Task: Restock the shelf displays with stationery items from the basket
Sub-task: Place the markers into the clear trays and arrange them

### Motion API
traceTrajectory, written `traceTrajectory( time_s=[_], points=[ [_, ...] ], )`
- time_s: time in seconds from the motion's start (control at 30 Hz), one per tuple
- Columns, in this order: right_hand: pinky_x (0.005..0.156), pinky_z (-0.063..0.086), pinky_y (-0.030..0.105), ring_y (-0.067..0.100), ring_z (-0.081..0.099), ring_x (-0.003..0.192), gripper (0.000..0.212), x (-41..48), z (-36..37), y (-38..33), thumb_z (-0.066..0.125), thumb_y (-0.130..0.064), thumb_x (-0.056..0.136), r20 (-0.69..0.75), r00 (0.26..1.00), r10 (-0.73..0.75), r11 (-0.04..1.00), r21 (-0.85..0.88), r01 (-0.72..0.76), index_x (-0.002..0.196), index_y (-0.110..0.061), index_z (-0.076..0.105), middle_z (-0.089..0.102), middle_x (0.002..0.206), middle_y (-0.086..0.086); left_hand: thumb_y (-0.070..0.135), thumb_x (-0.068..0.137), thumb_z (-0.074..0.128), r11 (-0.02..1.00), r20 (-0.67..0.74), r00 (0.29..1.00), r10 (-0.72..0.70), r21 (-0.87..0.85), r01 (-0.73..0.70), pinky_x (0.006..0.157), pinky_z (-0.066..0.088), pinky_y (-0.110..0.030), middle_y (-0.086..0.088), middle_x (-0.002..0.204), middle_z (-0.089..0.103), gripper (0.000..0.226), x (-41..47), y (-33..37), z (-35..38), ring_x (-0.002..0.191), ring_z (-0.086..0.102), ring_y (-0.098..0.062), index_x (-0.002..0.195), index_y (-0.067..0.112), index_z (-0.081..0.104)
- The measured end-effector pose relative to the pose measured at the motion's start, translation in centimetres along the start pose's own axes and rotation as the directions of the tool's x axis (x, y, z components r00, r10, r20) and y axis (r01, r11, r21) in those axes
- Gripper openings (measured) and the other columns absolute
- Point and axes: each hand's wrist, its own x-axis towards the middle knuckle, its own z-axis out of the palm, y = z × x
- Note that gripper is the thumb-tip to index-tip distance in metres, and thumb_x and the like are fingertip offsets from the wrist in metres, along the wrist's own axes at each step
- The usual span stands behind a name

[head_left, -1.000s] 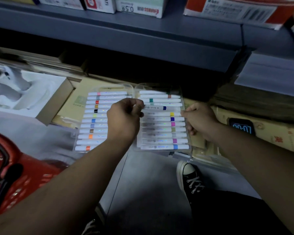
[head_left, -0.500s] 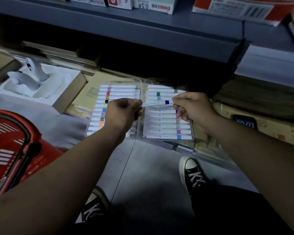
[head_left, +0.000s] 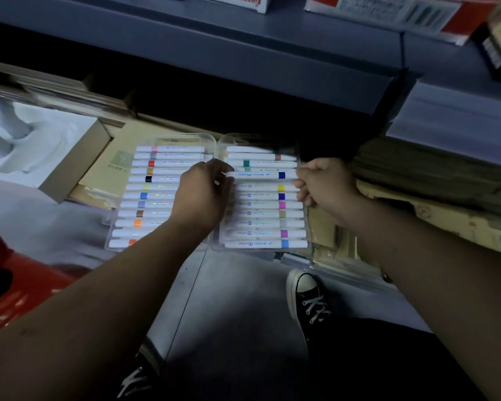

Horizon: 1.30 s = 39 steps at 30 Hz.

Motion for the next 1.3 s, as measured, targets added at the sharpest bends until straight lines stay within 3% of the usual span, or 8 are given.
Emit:
traceTrajectory(
  time_s=[0.23, 0.43, 0.5, 0.57, 0.7, 0.93, 1.07, 1.3],
  points=[
    [0.073, 0.059, 0.039, 0.022, 0.067, 0.072, 0.026, 0.9, 0.6, 0.3, 0.057, -0.017, 0.096, -0.063, 0.996, -0.058, 0.981, -0.190, 0.046, 0.072, -0.026, 0.059, 0.064, 0.071, -0.003, 0.021, 0.099, 0.056, 0.980, 0.042, 0.997, 0.069, 0.186, -0.076, 0.081, 0.055, -0.042, -0.010, 0.111, 0.057, 0.024, 0.6, -0.1, 0.7, 0.088, 0.064, -0.031, 0.118, 0.015, 0.070],
    [0.077, 0.056, 0.038, 0.025, 0.064, 0.080, 0.020, 1.4, 0.6, 0.5, 0.062, -0.022, 0.095, -0.049, 0.999, -0.005, 0.982, -0.191, -0.004, 0.076, -0.025, 0.058, 0.064, 0.078, 0.003, 0.012, 0.098, 0.055, 0.975, 0.044, 0.996, 0.084, 0.200, -0.091, 0.065, 0.040, -0.015, 0.005, 0.104, 0.053, 0.027, 0.5, -0.1, 0.3, 0.070, 0.053, -0.010, 0.119, 0.018, 0.071],
    [0.081, 0.056, 0.042, 0.026, 0.062, 0.082, 0.018, 1.5, 0.5, 0.6, 0.065, -0.026, 0.095, -0.049, 0.999, 0.013, 0.985, -0.169, -0.021, 0.078, -0.024, 0.057, 0.064, 0.084, 0.006, 0.013, 0.097, 0.051, 0.957, 0.087, 0.991, 0.101, 0.264, -0.121, 0.065, 0.040, -0.021, 0.006, 0.105, 0.052, 0.032, 0.2, 0.2, 0.2, 0.081, 0.058, -0.014, 0.123, 0.020, 0.068],
    [0.083, 0.056, 0.043, 0.026, 0.061, 0.083, 0.019, 1.5, 0.4, 0.8, 0.066, -0.028, 0.096, -0.051, 0.999, 0.017, 0.986, -0.166, -0.025, 0.080, -0.022, 0.057, 0.063, 0.085, 0.008, 0.012, 0.095, 0.051, 0.903, 0.144, 0.983, 0.117, 0.396, -0.165, 0.070, 0.042, -0.029, -0.001, 0.123, 0.053, 0.042, -0.2, 0.4, 0.1, 0.101, 0.058, -0.025, 0.135, 0.023, 0.060],
    [0.071, 0.049, 0.039, 0.026, 0.058, 0.076, 0.023, 1.5, 0.4, 1.2, 0.067, -0.029, 0.096, -0.055, 0.998, 0.012, 0.988, -0.153, -0.020, 0.078, -0.021, 0.055, 0.061, 0.076, 0.006, 0.021, 0.095, 0.054, 0.824, 0.235, 0.966, 0.107, 0.522, -0.219, 0.085, 0.047, -0.038, -0.010, 0.145, 0.039, 0.057, -1.2, 0.9, 0.3, 0.127, 0.045, -0.032, 0.151, 0.023, 0.043],
    [0.068, 0.049, 0.038, 0.027, 0.059, 0.074, 0.018, 1.5, 0.3, 1.3, 0.065, -0.029, 0.098, -0.028, 0.999, -0.028, 0.986, -0.165, 0.023, 0.086, -0.017, 0.057, 0.060, 0.078, 0.007, 0.023, 0.092, 0.057, 0.882, 0.207, 0.969, 0.133, 0.421, -0.211, 0.087, 0.052, -0.047, -0.018, 0.135, 0.041, 0.043, -1.2, 0.4, 0.7, 0.116, 0.049, -0.040, 0.134, 0.015, 0.061],
    [0.051, 0.046, 0.031, 0.021, 0.054, 0.050, 0.017, 1.0, 0.0, 1.0, 0.063, -0.029, 0.100, -0.006, 1.000, -0.012, 0.983, -0.181, 0.010, 0.099, -0.012, 0.058, 0.060, 0.068, 0.008, 0.027, 0.094, 0.053, 0.878, 0.194, 0.972, 0.135, 0.431, -0.208, 0.088, 0.050, -0.049, -0.018, 0.123, 0.044, 0.037, -1.1, 0.7, 1.0, 0.106, 0.049, -0.041, 0.126, 0.012, 0.064],
    [0.042, 0.041, 0.024, 0.017, 0.052, 0.041, 0.014, 1.0, 0.0, 1.3, 0.066, -0.028, 0.098, -0.007, 1.000, 0.017, 0.994, -0.110, -0.017, 0.096, -0.016, 0.057, 0.060, 0.058, 0.008, 0.029, 0.091, 0.056, 0.916, 0.197, 0.976, 0.088, 0.368, -0.157, 0.097, 0.047, -0.045, -0.015, 0.125, 0.052, 0.046, -1.4, 1.1, 0.6, 0.115, 0.049, -0.038, 0.134, 0.012, 0.061]
  ],
)
